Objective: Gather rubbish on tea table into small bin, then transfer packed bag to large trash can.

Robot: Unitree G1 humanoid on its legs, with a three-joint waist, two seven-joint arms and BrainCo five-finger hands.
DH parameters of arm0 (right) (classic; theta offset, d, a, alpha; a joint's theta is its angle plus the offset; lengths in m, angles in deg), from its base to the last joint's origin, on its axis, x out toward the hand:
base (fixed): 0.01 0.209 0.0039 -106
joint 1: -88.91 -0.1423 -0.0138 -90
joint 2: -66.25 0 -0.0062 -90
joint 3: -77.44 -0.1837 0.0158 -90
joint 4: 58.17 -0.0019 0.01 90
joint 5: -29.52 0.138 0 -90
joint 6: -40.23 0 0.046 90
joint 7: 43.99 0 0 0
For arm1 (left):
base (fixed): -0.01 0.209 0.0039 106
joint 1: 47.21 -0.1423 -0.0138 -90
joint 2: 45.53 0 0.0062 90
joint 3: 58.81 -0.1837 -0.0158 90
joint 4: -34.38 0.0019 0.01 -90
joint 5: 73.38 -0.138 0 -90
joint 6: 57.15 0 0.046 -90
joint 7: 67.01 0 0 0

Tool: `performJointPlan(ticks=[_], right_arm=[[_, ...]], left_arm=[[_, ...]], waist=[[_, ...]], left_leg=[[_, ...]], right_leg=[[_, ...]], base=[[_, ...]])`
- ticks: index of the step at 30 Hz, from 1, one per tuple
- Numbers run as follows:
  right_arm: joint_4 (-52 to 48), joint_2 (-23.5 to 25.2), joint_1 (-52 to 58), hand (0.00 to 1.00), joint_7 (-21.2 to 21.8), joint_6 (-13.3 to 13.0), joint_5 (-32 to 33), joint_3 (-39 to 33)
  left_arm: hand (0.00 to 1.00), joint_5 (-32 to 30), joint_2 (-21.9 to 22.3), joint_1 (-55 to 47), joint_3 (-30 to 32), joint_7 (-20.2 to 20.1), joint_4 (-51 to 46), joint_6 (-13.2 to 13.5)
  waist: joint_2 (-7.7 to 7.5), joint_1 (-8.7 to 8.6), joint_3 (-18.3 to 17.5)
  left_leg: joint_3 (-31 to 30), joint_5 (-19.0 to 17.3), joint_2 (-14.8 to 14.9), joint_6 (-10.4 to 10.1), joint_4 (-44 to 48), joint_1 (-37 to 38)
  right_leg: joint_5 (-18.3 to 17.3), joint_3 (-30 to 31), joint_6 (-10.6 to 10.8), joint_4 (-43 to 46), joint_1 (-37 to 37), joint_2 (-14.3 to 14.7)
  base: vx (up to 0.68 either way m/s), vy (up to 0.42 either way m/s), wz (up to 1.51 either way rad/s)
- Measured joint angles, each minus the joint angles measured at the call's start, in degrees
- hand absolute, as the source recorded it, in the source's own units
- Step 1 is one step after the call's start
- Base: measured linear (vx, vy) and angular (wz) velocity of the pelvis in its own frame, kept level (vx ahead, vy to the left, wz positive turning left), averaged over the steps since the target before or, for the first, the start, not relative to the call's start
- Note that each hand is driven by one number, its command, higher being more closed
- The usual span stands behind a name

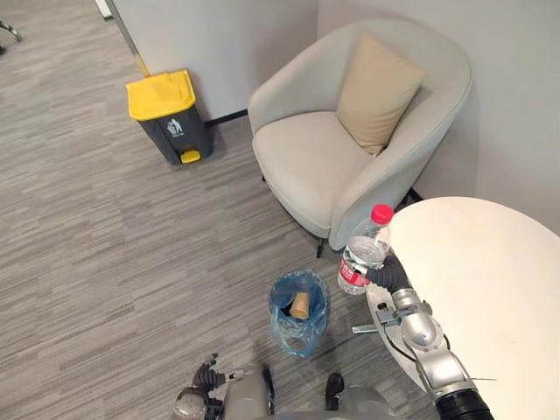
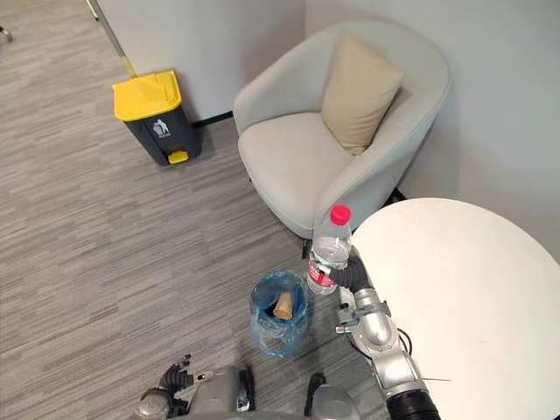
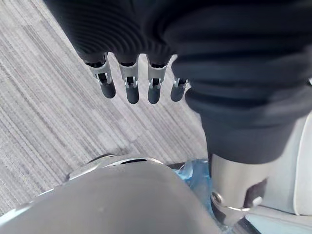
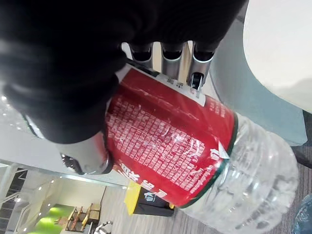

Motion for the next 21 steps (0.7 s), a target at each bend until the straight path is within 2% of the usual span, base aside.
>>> performJointPlan(ticks=[1, 2, 3, 6, 9, 12, 14, 16, 21], right_arm=[[0.4, 0.3, -0.1, 1.00, -0.1, 0.1, 0.0, -0.1], [0.5, 1.5, 0.1, 1.00, -0.6, 0.2, 0.0, -0.2], [0.5, 1.9, 0.0, 1.00, -0.5, 0.2, 0.0, 0.0], [0.6, 1.9, -0.7, 1.00, -0.5, 0.2, -0.1, 1.7], [3.3, 2.5, -2.9, 1.00, -0.5, 0.2, -0.6, 3.7], [6.1, 2.4, -4.2, 1.00, -0.5, 0.4, -0.7, 4.8], [7.3, 2.3, -6.4, 1.00, -0.6, 0.5, -0.8, 5.9], [7.7, 1.0, -9.3, 1.00, -0.7, 0.6, -1.2, 7.2], [9.5, -2.3, -20.5, 1.00, -1.8, 0.7, -2.9, 9.8]], left_arm=[[0.00, 0.0, -0.1, 0.1, 0.0, 0.0, 0.0, 0.0], [0.00, 0.0, -0.7, 0.6, -0.1, 0.1, -0.3, 0.0], [0.00, 0.0, -0.9, 0.8, -0.1, 0.0, -1.0, 0.0], [0.00, 0.0, -0.8, 0.1, -0.2, 0.0, -1.0, 0.0], [0.00, -0.2, -0.8, -0.2, -0.4, 0.0, -0.8, -0.1], [0.00, -0.1, -0.8, -0.2, -0.5, 0.1, -0.7, 0.0], [0.00, 0.0, -0.9, 0.6, -0.4, 0.3, -0.8, 0.0], [0.00, 0.2, -0.9, 2.4, -0.4, 1.0, -1.0, 0.1], [0.00, 3.4, -2.0, 7.7, -0.1, 2.4, -3.4, 1.1]], waist=[[-0.45, 0.13, 0.3], [-1.59, 0.01, 0.6], [-2.08, 0.42, 0.8], [-1.98, 1.58, 0.9], [-1.92, 1.60, 0.9], [-1.82, 1.67, 1.2], [-1.43, 1.56, 2.7], [-1.04, 1.57, 3.7], [-0.80, 1.91, 9.7]], left_leg=[[0.3, -1.1, -0.2, 1.1, 0.1, 0.9], [0.3, -0.9, -1.7, 1.2, -1.3, 1.4], [0.5, -0.9, -2.8, 1.2, -2.1, 1.9], [1.4, -0.9, -4.1, 1.2, -3.0, 2.9], [1.8, 0.3, -4.2, 2.6, -6.3, 3.2], [2.1, 1.6, -4.2, 2.7, -8.3, 3.0], [2.3, 1.9, -4.0, 2.4, -8.3, 1.9], [2.5, 2.9, -4.0, 3.1, -8.2, -0.9], [1.7, 3.2, -4.0, 3.5, -3.8, -8.7]], right_leg=[[-0.8, 0.3, 0.5, -0.1, 0.6, -0.1], [-1.0, 0.3, 1.0, -0.2, 0.6, -1.6], [-1.1, 0.5, 1.3, -0.3, 0.6, -2.7], [-1.2, 1.7, 1.8, -0.2, 0.6, -3.9], [-1.0, 2.3, 2.2, 0.0, -1.1, -4.1], [-0.9, 3.0, 2.2, 0.9, -2.9, -3.9], [-0.9, 3.3, 2.2, 2.2, -5.3, -3.7], [-0.9, 3.4, 2.2, 4.6, -8.7, -3.7], [-2.9, 3.6, 2.0, 13.4, -18.2, -4.7]], base=[[0.22, 0.196, 0.08], [0.13, 0.155, 0.15], [0.14, 0.179, 0.16], [0.05, 0.091, -0.09], [-0.04, 0.014, -0.10], [-0.08, -0.014, -0.09], [-0.11, 0.004, -0.12], [-0.14, 0.030, -0.08], [-0.14, 0.011, 0.07]])
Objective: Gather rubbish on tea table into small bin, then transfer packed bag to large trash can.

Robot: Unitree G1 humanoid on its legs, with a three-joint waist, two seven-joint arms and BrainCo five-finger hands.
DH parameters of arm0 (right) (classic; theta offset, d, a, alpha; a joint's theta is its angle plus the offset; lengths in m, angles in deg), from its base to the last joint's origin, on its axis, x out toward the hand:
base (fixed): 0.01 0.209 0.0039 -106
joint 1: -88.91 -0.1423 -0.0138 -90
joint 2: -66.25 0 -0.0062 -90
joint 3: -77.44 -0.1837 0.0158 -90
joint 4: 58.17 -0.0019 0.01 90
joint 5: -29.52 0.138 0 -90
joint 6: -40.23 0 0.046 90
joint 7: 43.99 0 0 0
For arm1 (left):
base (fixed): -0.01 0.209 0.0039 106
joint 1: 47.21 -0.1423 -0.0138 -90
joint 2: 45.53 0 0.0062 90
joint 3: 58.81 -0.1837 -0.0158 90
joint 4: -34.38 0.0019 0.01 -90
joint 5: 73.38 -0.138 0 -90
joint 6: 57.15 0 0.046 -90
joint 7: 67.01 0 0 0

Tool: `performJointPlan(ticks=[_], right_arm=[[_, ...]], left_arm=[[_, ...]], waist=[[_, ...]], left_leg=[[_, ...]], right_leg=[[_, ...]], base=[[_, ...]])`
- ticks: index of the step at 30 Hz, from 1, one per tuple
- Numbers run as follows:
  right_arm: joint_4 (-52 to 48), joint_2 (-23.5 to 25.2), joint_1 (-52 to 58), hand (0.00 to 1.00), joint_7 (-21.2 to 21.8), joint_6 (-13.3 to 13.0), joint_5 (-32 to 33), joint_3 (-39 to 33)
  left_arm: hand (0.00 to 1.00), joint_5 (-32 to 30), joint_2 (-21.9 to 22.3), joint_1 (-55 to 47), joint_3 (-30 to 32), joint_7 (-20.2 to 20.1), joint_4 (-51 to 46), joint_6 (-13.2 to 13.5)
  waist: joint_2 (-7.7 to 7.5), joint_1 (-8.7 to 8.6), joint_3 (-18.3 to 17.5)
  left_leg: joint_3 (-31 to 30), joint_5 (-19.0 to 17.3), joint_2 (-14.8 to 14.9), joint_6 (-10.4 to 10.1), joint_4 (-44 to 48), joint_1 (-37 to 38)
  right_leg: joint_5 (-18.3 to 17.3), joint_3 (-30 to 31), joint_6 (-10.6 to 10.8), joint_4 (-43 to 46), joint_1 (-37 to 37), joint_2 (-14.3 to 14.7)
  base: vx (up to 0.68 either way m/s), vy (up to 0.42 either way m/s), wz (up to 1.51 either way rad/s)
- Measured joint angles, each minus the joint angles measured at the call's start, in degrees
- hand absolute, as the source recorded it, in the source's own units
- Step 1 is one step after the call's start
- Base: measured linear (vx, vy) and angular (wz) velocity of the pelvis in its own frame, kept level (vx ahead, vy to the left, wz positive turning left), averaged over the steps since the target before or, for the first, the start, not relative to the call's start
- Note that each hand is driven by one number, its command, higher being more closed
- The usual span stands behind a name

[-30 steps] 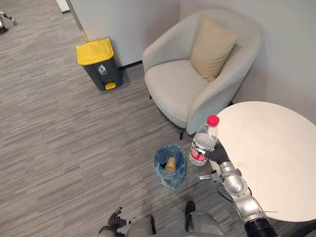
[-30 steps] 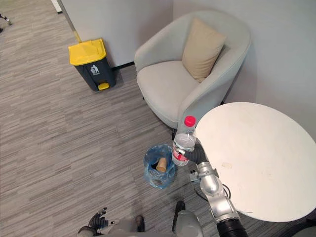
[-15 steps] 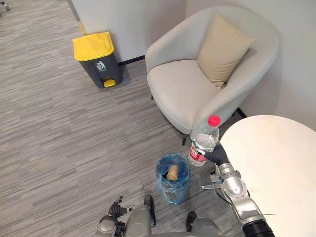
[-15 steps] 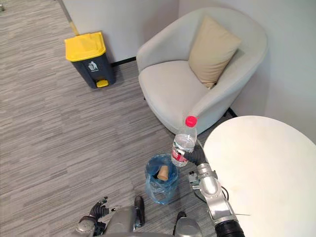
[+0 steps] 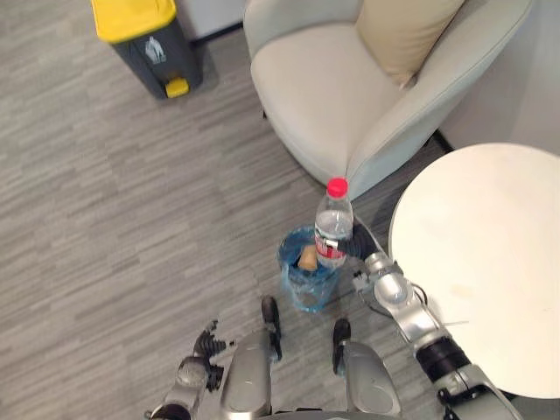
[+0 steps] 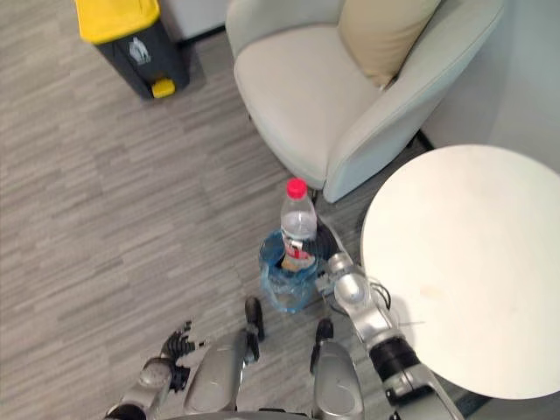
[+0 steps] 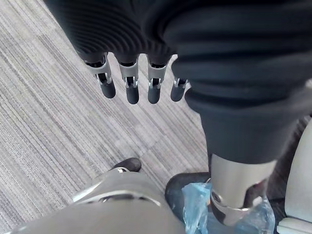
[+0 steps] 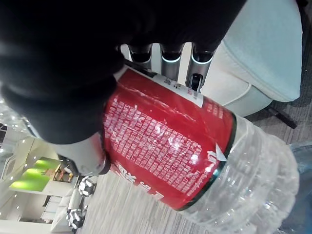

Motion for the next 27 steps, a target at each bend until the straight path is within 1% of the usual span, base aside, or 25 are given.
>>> performJointPlan(ticks=[1, 2, 3, 4, 6, 8, 10, 11, 12, 13, 15, 16, 19, 22, 24, 27], right_arm=[[0.0, -0.8, -2.1, 1.00, -0.3, 0.0, -0.1, 0.8], [0.0, -1.2, -3.0, 1.00, -0.4, 0.0, -0.5, 1.1], [0.3, -2.1, -4.8, 1.00, -0.6, 0.0, -1.4, 1.8], [0.6, -2.4, -5.5, 1.00, -0.6, 0.0, -1.8, 2.0], [3.3, -3.3, -8.0, 1.00, -1.9, 0.1, -2.2, 2.8], [4.3, -3.3, -9.6, 1.00, -2.8, 0.3, -2.2, 3.0], [4.3, -3.5, -11.6, 1.00, -3.7, 0.9, -2.3, 2.9], [4.3, -3.7, -13.1, 1.00, -5.0, 1.1, -2.6, 2.8], [4.3, -4.2, -14.8, 1.00, -5.9, 1.2, -3.6, 2.7], [4.2, -4.4, -15.7, 1.00, -6.4, 1.2, -4.0, 2.7], [3.1, -4.4, -17.9, 1.00, -8.0, 1.8, -4.3, 1.8], [2.9, -4.4, -19.5, 1.00, -8.9, 1.8, -4.3, 1.0], [2.8, -4.4, -24.3, 1.00, -10.5, 2.5, -4.3, -0.8], [4.0, -4.9, -27.1, 1.00, -11.5, 3.5, -3.9, -1.8], [6.9, -4.9, -28.7, 1.00, -11.5, 3.7, -3.5, -1.8], [8.5, -5.2, -29.3, 1.00, -11.5, 4.0, -2.0, -2.0]], left_arm=[[0.00, 0.4, -0.6, 0.6, 0.2, 0.2, -1.2, 0.1], [0.00, 1.1, -0.9, 1.0, 0.2, 0.3, -1.5, 0.2], [0.00, 2.0, -1.4, 1.7, 0.4, 0.9, -2.1, 0.2], [0.00, 2.5, -1.5, 2.1, 0.5, 1.2, -2.3, 0.3], [0.00, 4.3, -1.6, 3.6, 0.8, 1.6, -3.2, 0.5], [0.00, 6.0, -1.2, 4.7, 1.4, 2.5, -3.8, 1.2], [0.00, 7.0, -0.6, 6.2, 2.7, 2.9, -4.5, 1.2], [0.00, 7.8, -0.4, 7.5, 2.9, 3.6, -5.6, 1.3], [0.00, 8.2, 0.3, 9.0, 4.2, 3.9, -7.1, 1.3], [0.00, 8.5, 0.6, 9.8, 5.0, 4.0, -7.9, 1.4], [0.00, 9.2, 1.9, 11.9, 7.1, 4.9, -10.8, 1.8], [0.00, 9.9, 2.4, 13.4, 7.5, 5.2, -11.7, 2.1], [0.00, 10.5, 3.9, 16.0, 9.2, 5.4, -14.8, 2.5], [0.00, 12.2, 4.3, 17.1, 9.4, 5.5, -17.4, 2.9], [0.00, 12.8, 4.4, 17.4, 9.4, 6.0, -18.0, 3.4], [0.00, 13.2, 4.3, 17.7, 9.2, 6.1, -19.1, 3.7]], waist=[[-0.10, 0.03, 1.0], [-0.10, 0.22, 1.3], [-0.09, 0.80, 1.4], [-0.05, 1.12, 1.4], [-0.15, 1.37, 1.9], [-0.25, 1.58, 2.1], [-0.22, 2.03, 2.3], [-0.25, 2.77, 2.4], [-0.30, 2.83, 3.1], [-0.26, 2.68, 3.7], [-0.39, 2.78, 4.5], [-0.92, 2.82, 5.1], [-1.68, 2.92, 7.0], [-1.69, 3.10, 7.2], [-1.70, 3.35, 7.3], [-1.70, 3.46, 7.3]], left_leg=[[0.0, -0.1, 0.0, 0.1, 1.4, -2.1], [-0.1, -0.2, 0.0, 0.2, 2.2, -3.3], [-0.4, -0.2, 0.0, 0.2, 3.4, -6.0], [-0.6, -0.2, 0.1, 0.2, 4.1, -7.3], [-1.6, -0.4, 0.1, 0.0, 6.6, -11.8], [-2.2, -0.8, 0.3, 0.5, 8.9, -15.9], [-2.3, -1.2, 0.8, 0.9, 11.6, -20.7], [-2.3, -1.4, 1.2, 1.2, 13.7, -24.2], [-2.4, -1.7, 1.2, 1.7, 15.3, -27.2], [-2.5, -1.8, 1.2, 1.9, 16.1, -28.5], [-3.2, -2.1, 1.4, 2.3, 19.2, -34.0], [-3.5, -2.1, 1.3, 2.3, 20.5, -36.6], [-3.5, -2.1, 1.3, 2.3, 23.0, -42.8], [-1.7, -2.0, 2.2, 2.5, 24.8, -47.6], [-1.5, -1.9, 2.2, 2.5, 26.2, -49.1], [-1.6, -2.0, 2.1, 2.7, 27.1, -51.0]], right_leg=[[-0.7, 0.0, 0.0, 2.3, -2.4, -0.2], [-0.9, 0.0, -0.1, 3.2, -3.7, -0.3], [-1.2, -0.1, -0.1, 5.0, -6.5, -0.4], [-1.3, -0.2, -0.2, 5.8, -7.8, -0.5], [-2.1, -0.5, -0.5, 8.8, -11.9, -1.1], [-2.9, -0.9, -0.5, 11.4, -15.6, -1.3], [-3.2, -0.9, -0.8, 14.0, -20.3, -1.3], [-3.4, -0.9, -1.0, 15.9, -23.7, -1.4], [-3.8, -1.2, -1.0, 17.9, -26.5, -1.8], [-4.1, -1.5, -1.0, 18.9, -27.6, -2.0], [-4.8, -2.2, -1.2, 22.1, -32.4, -2.4], [-5.2, -2.3, -1.3, 24.1, -35.2, -3.1], [-6.0, -2.5, -1.5, 27.8, -41.3, -4.0], [-6.9, -2.8, -1.5, 31.0, -46.3, -5.2], [-7.5, -2.6, -1.5, 32.6, -47.9, -5.7], [-8.0, -2.7, -1.4, 33.8, -49.7, -6.0]], base=[[-0.15, -0.027, 0.14], [-0.14, -0.011, 0.07], [-0.11, -0.008, 0.06], [-0.12, -0.009, 0.10], [-0.12, -0.016, 0.20], [-0.12, -0.029, 0.16], [-0.10, -0.025, -0.02], [-0.09, -0.024, 0.00], [-0.10, -0.027, 0.07], [-0.10, -0.027, 0.17], [-0.08, -0.023, 0.19], [-0.07, -0.030, 0.18], [-0.06, -0.031, 0.15], [-0.03, -0.034, 0.24], [-0.01, -0.017, 0.07], [-0.01, -0.007, 0.05]])
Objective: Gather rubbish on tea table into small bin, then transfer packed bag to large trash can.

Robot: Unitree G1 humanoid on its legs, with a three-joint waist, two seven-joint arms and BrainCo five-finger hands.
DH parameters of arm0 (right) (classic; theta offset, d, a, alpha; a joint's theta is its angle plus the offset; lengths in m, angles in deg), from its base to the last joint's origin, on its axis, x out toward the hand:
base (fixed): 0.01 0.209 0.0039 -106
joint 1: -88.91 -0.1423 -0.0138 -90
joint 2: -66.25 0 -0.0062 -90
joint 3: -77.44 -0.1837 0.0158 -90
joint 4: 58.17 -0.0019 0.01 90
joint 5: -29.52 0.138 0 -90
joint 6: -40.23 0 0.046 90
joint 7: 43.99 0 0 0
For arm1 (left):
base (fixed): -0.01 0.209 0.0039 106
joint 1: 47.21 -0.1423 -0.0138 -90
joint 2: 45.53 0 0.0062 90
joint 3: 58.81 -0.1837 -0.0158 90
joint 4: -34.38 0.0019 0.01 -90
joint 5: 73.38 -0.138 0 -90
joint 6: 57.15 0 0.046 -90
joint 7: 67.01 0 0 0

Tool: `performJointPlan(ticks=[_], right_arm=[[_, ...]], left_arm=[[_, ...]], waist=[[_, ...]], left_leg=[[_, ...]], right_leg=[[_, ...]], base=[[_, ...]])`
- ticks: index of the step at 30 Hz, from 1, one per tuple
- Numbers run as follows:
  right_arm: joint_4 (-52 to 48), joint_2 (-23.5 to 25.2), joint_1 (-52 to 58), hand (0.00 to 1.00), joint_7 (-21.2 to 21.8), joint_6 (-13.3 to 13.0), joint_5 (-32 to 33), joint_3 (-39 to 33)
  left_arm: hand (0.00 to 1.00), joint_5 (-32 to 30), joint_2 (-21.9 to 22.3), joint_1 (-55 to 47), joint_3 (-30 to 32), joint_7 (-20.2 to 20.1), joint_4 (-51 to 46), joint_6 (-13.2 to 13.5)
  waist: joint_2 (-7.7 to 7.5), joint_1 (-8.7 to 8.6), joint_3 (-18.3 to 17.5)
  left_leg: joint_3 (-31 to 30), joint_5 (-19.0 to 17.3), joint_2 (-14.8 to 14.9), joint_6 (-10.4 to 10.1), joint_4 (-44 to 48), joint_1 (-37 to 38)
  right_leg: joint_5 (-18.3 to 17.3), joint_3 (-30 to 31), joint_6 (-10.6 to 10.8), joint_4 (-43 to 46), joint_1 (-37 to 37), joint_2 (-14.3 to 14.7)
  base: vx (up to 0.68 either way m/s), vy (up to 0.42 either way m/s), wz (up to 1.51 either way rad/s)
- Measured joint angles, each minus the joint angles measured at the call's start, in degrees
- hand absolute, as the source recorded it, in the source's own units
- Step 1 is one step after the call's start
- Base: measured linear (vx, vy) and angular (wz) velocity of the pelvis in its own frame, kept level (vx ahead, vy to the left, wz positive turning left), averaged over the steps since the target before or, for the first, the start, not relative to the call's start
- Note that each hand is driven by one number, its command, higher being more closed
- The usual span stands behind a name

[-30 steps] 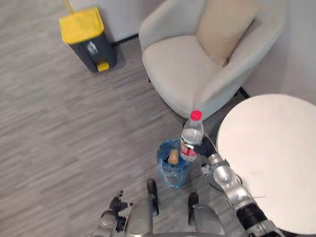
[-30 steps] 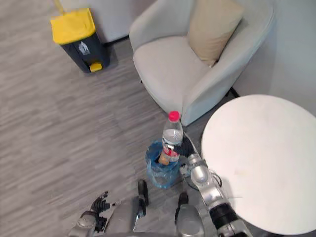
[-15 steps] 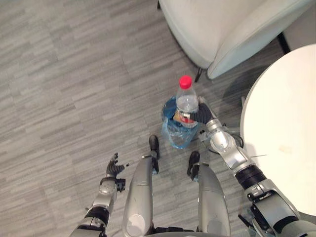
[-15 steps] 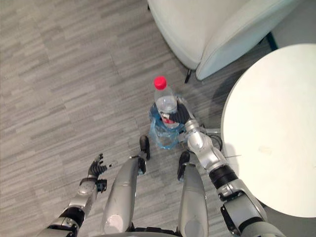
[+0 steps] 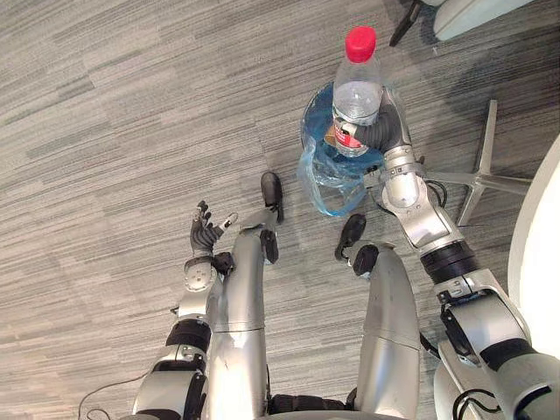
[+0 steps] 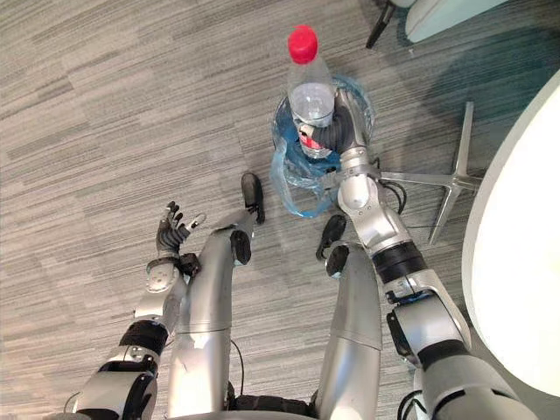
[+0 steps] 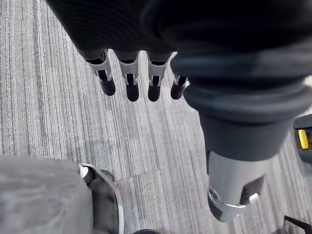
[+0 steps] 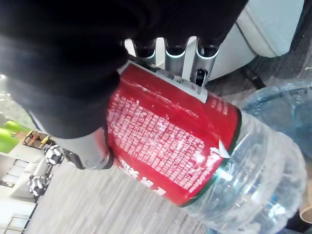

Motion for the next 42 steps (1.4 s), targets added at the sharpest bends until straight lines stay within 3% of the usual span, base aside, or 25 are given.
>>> performJointPlan(ticks=[9, 10, 28, 33, 42], right_arm=[[10.1, -0.4, -5.2, 1.00, 0.0, 1.7, 1.1, -0.3], [11.1, -0.5, -6.3, 0.00, 0.0, 1.8, 1.1, -0.3], [14.8, 0.2, -7.7, 0.00, -1.4, 1.9, 2.2, -2.1], [9.8, 2.1, -2.8, 0.00, -2.4, 2.1, 2.0, -4.0], [-2.2, 6.2, 6.5, 0.00, -2.6, 1.8, -5.0, -3.9]], left_arm=[[0.00, 0.5, -0.1, 0.2, -1.0, 0.0, -2.0, 1.1], [0.00, 0.5, -0.2, 0.2, -1.6, 0.0, -2.3, 1.2], [0.00, 1.5, -0.2, 0.1, -2.7, 0.1, -2.4, 0.9], [0.00, 1.5, -0.4, 0.1, -2.6, 0.2, -2.2, 0.2], [0.00, 0.2, -0.1, 0.1, -1.9, 0.2, -2.6, -0.3]], waist=[[0.00, 0.62, 0.0], [0.00, 0.66, 0.0], [-0.03, 0.17, -0.2], [-0.07, -0.60, -0.2], [-0.15, -0.71, -0.3]], left_leg=[[0.4, 0.6, -0.6, 0.5, -0.7, -2.4], [0.6, 0.9, -0.8, 0.6, -1.1, -2.6], [0.9, 1.0, -0.8, 0.5, -1.3, -2.2], [1.0, 1.0, -0.5, 0.5, -1.3, -1.1], [1.9, 1.1, 1.0, 0.4, -2.3, 0.7]], right_leg=[[-0.2, 0.0, 0.1, 0.8, -3.0, -1.0], [-0.2, 0.1, 0.1, 0.8, -3.4, -1.1], [-0.1, 0.5, 0.0, 0.9, -3.4, -1.1], [-0.1, 0.5, 0.0, 0.8, -2.4, -0.8], [0.7, 1.1, -1.2, -0.4, -1.4, 0.6]], base=[[-0.01, -0.004, 0.04], [-0.01, -0.005, 0.06], [-0.02, -0.006, 0.00], [-0.04, -0.021, -0.03], [-0.05, -0.036, -0.09]])
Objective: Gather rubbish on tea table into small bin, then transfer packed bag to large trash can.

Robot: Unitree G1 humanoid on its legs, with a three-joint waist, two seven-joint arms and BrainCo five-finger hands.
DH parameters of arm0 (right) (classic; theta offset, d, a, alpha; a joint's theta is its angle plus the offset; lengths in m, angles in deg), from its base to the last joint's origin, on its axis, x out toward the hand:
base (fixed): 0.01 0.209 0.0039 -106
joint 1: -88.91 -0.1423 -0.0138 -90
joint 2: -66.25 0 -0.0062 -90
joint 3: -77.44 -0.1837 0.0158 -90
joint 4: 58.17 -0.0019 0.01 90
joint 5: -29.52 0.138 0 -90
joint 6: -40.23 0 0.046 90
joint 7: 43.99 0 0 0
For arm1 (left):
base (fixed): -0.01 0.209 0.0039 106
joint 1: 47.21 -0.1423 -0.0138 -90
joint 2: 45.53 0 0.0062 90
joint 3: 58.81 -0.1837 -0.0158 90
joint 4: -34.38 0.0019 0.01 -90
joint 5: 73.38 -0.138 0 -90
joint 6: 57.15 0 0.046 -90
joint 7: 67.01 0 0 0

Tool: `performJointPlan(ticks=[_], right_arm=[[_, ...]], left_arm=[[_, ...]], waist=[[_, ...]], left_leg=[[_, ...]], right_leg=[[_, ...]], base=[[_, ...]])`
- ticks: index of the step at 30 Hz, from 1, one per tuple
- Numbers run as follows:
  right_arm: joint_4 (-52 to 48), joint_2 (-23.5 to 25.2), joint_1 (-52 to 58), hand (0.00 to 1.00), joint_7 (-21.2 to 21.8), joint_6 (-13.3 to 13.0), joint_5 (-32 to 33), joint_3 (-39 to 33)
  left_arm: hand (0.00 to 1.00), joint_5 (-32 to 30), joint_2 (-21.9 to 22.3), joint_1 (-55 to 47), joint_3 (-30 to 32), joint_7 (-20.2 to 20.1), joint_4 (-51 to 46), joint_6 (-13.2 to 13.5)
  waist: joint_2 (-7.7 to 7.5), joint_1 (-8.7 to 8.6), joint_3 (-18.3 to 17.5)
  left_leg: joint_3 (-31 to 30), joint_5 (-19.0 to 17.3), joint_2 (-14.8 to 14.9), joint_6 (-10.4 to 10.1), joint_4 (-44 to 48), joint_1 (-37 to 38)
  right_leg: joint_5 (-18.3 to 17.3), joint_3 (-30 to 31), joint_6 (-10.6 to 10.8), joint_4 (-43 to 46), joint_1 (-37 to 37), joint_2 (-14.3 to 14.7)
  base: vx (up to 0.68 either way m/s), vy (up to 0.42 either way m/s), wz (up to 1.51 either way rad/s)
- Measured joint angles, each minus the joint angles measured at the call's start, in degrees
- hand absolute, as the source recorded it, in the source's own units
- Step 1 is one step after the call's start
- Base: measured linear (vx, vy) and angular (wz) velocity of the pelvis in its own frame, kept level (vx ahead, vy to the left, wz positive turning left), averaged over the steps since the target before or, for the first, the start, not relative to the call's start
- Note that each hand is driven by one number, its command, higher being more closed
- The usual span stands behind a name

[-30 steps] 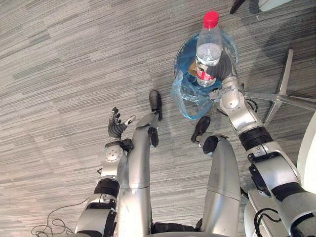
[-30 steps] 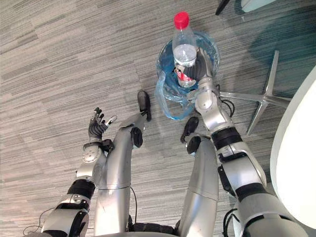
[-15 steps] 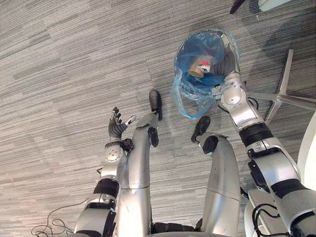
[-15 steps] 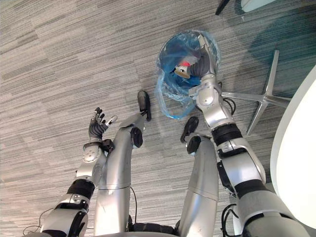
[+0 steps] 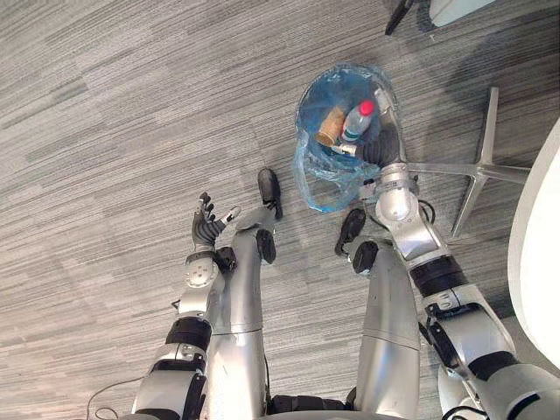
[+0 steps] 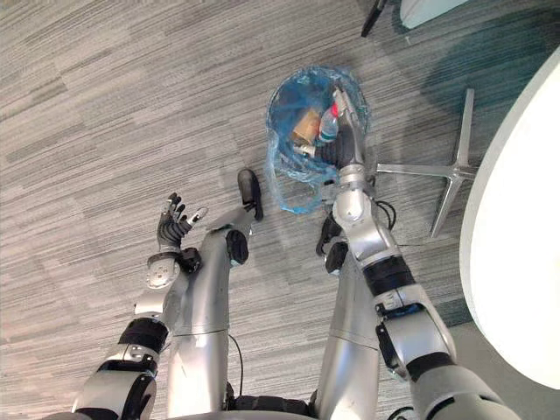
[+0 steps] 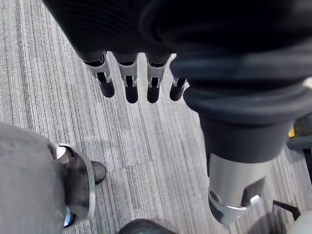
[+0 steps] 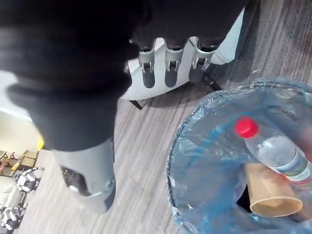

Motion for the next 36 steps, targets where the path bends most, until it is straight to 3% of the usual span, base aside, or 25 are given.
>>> performJointPlan(ticks=[5, 11, 15, 25, 36], right_arm=[[-0.1, 0.7, 3.5, 0.00, 0.3, 0.0, -6.8, 1.7], [1.2, 1.4, 4.9, 0.00, 0.4, 0.0, -14.0, 3.7], [7.4, 1.8, 4.0, 0.00, 0.4, 0.3, -17.8, 4.5], [22.7, 1.5, -6.0, 0.00, 0.3, 4.2, -20.4, 6.7], [30.2, 2.1, -8.9, 0.00, 1.5, 6.3, -24.5, 10.1]], left_arm=[[0.00, -0.9, 0.0, 0.0, 0.1, 0.1, -0.2, 0.0], [0.00, -1.1, 0.5, 0.0, 0.1, 0.5, -1.1, 0.1], [0.00, -1.1, 0.8, 0.0, 0.1, 1.3, -1.0, 0.1], [0.00, -0.9, 1.1, 1.5, 1.2, 2.3, 0.5, 1.6], [0.00, -0.5, 1.1, 2.7, -0.1, 2.3, 1.7, 1.9]], waist=[[-1.13, 0.00, -0.7], [-1.19, -0.23, -0.7], [-1.19, -0.16, -0.7], [-1.20, -0.21, -0.7], [-1.19, 0.04, -0.7]], left_leg=[[0.0, 0.7, 0.2, -0.9, -1.5, 0.4], [-0.1, 1.7, 0.5, -0.7, -3.3, 0.5], [0.1, 2.4, 0.6, -1.0, -5.3, 0.8], [0.4, 3.6, 0.4, -1.0, -7.3, -0.9], [-0.3, 3.4, 0.0, -1.1, -7.5, -1.5]], right_leg=[[0.3, -0.1, -0.3, -1.1, 0.1, 0.5], [0.9, -0.6, -0.5, -3.0, 0.2, 1.2], [1.4, -0.8, -0.6, -4.2, 0.1, 1.4], [1.7, -1.0, -0.7, -5.0, -2.2, 1.5], [1.5, -1.6, -0.5, -4.7, -2.4, 1.1]], base=[[-0.02, -0.048, -0.02], [-0.01, -0.030, -0.02], [0.00, -0.005, -0.01], [0.00, -0.010, 0.01], [-0.02, -0.008, 0.03]])
